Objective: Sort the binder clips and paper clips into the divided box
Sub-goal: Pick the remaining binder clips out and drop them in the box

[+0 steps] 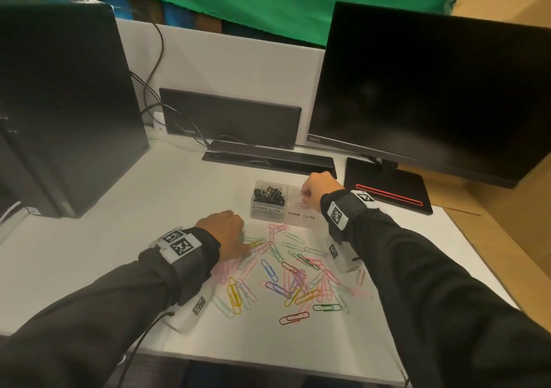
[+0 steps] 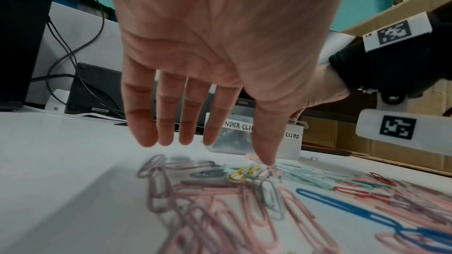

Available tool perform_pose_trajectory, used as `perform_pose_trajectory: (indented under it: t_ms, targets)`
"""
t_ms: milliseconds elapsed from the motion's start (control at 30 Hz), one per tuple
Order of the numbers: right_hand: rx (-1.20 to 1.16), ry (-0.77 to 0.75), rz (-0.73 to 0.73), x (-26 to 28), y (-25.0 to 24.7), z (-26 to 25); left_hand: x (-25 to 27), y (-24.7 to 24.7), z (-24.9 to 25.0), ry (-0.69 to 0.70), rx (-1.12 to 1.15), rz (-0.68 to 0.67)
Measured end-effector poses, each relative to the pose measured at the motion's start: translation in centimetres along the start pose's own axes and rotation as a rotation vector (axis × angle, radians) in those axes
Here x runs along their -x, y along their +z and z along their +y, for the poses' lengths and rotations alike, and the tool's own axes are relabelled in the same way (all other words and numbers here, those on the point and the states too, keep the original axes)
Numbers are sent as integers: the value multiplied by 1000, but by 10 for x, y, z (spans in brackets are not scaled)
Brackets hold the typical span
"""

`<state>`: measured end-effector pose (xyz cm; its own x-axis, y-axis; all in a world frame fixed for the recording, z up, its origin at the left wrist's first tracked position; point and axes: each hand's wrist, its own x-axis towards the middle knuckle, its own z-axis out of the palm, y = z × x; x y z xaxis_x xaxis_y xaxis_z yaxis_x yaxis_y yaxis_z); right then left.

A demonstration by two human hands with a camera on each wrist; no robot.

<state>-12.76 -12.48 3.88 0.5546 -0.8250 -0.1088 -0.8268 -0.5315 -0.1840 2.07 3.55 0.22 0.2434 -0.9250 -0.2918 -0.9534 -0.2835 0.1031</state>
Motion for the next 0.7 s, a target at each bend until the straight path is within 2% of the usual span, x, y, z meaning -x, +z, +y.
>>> perform_pose_trajectory:
  t_ms: [67,167,267,367,467,567,700]
  targets:
    - [-17,4,-6,-1,3,-4,2,0,-4,-11,-7,-30]
    - [-76,13,112,4,3,7,4,2,-4,-2,-11,-61]
    - [-88,126,183,15,0,39,5,3,1,1,-4,-70]
    - [72,190,2,28,2,73,0,7,6,25,-18,-62]
    - [194,111,-191,39,14,84,-6,10,10,34,2,-39]
    - [184,70,-244,43,25,79,-10,11,13,49,22,-4]
    - [152,48,-236,54,34,61,-16,17,12,71,62,55]
